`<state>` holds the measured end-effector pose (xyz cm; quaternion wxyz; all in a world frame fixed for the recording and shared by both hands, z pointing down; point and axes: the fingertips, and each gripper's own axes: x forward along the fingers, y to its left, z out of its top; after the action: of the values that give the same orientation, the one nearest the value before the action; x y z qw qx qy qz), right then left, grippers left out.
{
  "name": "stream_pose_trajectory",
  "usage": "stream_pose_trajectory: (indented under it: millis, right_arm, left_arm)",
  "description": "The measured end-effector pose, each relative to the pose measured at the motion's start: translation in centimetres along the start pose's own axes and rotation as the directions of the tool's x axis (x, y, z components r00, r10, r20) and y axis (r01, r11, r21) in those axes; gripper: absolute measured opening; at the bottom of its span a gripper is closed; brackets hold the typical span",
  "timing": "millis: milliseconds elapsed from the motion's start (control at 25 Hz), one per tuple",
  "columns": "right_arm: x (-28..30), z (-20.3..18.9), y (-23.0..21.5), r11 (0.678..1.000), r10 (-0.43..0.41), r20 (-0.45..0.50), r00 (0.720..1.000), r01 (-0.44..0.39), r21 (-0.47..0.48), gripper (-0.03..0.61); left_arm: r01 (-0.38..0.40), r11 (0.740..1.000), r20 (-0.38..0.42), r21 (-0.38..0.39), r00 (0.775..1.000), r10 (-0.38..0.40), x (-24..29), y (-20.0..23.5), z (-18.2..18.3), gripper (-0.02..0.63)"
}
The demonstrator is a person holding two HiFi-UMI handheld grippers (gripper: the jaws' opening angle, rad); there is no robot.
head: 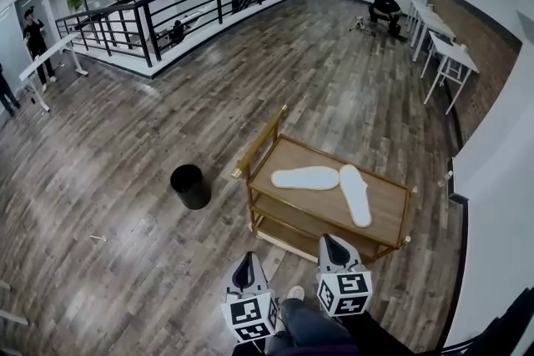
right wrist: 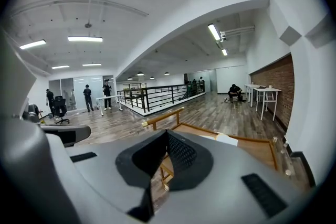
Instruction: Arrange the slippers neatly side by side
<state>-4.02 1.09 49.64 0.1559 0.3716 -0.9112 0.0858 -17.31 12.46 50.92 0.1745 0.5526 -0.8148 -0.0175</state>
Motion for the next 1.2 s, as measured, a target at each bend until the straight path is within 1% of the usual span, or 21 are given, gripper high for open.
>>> stream_pose_trajectory:
  millis: [120, 320, 480, 600, 680, 800, 960, 1080, 1200]
  right_arm:
    - [2.3, 0.6, -0.7, 1.000, -0.006, 0.000, 1.000, 0.006, 0.018, -0.002]
    - [6.5, 2.5, -2.4, 0.999, -0.004, 0.016, 1.000, 0.003, 0.036, -0.002]
    - [8.7, 4.0, -5.6, 0.998, -0.031, 0.025, 0.999, 0.030, 0.052, -0.002]
    - [9.7, 4.3, -8.7, 0.995, -0.074, 0.024, 0.997, 0.072, 0.074, -0.002]
    - [10.0, 4.4, -10.9, 0.990, -0.113, 0.024, 0.993, 0.110, 0.086, -0.002]
    - [10.0, 4.2, -14.0, 0.978, -0.178, 0.015, 0.984, 0.175, 0.116, -0.002]
    - [9.7, 3.7, -17.1, 0.958, -0.248, 0.002, 0.969, 0.245, 0.150, -0.002]
    - [8.9, 3.4, -19.2, 0.934, -0.312, -0.008, 0.950, 0.308, 0.184, -0.002]
    - [8.4, 2.9, -20.8, 0.908, -0.366, -0.021, 0.930, 0.362, 0.213, -0.002]
  left_arm:
    - [-0.002, 1.000, -0.007, 0.019, 1.000, 0.002, 2.1, 0.4, 0.8, 0.002]
    - [0.002, 0.996, -0.006, 0.092, 1.000, -0.002, 7.0, 0.2, 3.1, 0.002]
    - [0.055, 0.993, -0.007, 0.109, 0.998, -0.054, 11.4, -2.2, 4.7, 0.002]
    - [0.103, 0.987, -0.019, 0.121, 0.995, -0.102, 14.4, -4.5, 5.0, 0.002]
    - [0.136, 0.984, -0.025, 0.114, 0.991, -0.134, 16.2, -6.0, 5.1, 0.002]
    - [0.195, 0.974, -0.043, 0.119, 0.981, -0.191, 18.6, -8.5, 5.0, 0.002]
    - [0.265, 0.954, -0.076, 0.138, 0.964, -0.256, 21.0, -11.1, 4.6, 0.002]
    - [0.318, 0.937, -0.105, 0.142, 0.947, -0.305, 22.3, -12.9, 4.5, 0.002]
    - [0.373, 0.914, -0.124, 0.159, 0.926, -0.356, 23.7, -14.4, 4.6, 0.002]
